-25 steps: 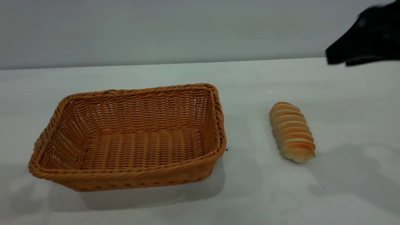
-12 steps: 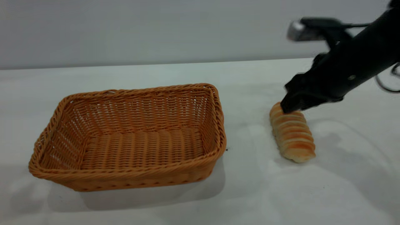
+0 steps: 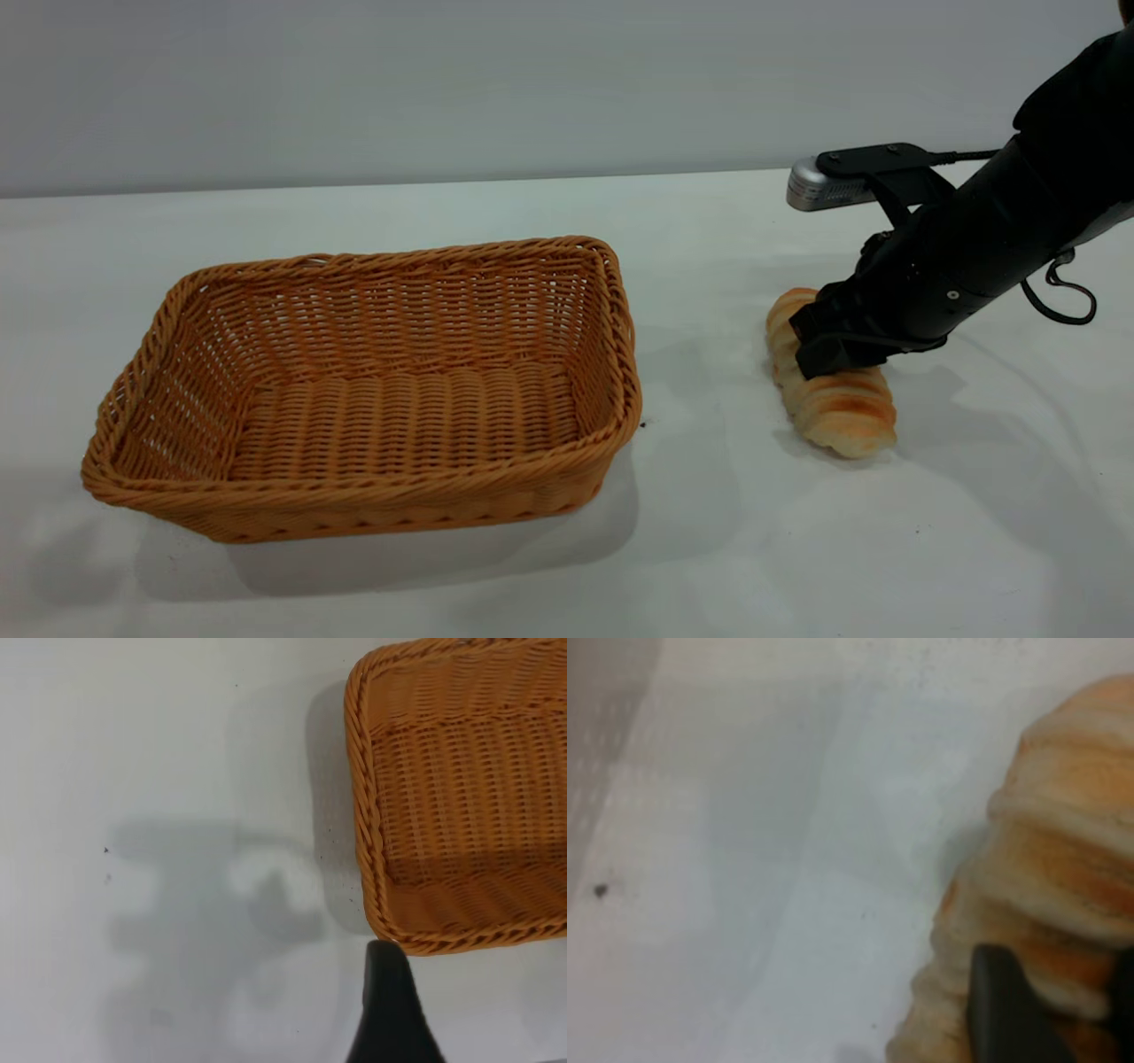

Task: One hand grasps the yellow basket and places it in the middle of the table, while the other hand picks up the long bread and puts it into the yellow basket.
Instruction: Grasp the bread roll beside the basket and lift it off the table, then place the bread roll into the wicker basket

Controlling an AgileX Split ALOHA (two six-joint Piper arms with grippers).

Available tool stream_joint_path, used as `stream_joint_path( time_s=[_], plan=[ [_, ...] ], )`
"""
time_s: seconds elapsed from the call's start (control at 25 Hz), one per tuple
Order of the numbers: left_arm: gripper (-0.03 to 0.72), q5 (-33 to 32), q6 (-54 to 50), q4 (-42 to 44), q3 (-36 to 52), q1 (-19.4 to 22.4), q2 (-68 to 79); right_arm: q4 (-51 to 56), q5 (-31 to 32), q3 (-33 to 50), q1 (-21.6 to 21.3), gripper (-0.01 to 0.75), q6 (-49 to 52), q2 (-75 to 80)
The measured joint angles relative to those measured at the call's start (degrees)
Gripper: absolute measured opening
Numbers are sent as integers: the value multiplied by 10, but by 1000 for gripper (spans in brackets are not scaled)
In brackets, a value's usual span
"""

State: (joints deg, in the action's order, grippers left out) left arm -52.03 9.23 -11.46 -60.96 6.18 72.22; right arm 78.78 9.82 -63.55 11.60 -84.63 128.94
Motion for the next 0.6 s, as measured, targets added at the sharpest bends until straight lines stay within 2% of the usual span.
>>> stream_joint_path(
  time_s=[0.16, 0.24, 0.48, 0.6],
  plan=[
    [537, 0, -1, 0, 0, 0, 0, 0, 3, 0, 0, 85, -1, -2],
    [537, 0, -1, 0, 0, 0, 0, 0, 9, 0, 0, 35, -1, -10],
    [537, 0, -1, 0, 0, 0, 0, 16, 60, 0, -1, 22, 1, -84],
    [537, 0, -1, 0, 0, 0, 0, 63, 138, -1, 0, 22, 5, -134]
  ],
)
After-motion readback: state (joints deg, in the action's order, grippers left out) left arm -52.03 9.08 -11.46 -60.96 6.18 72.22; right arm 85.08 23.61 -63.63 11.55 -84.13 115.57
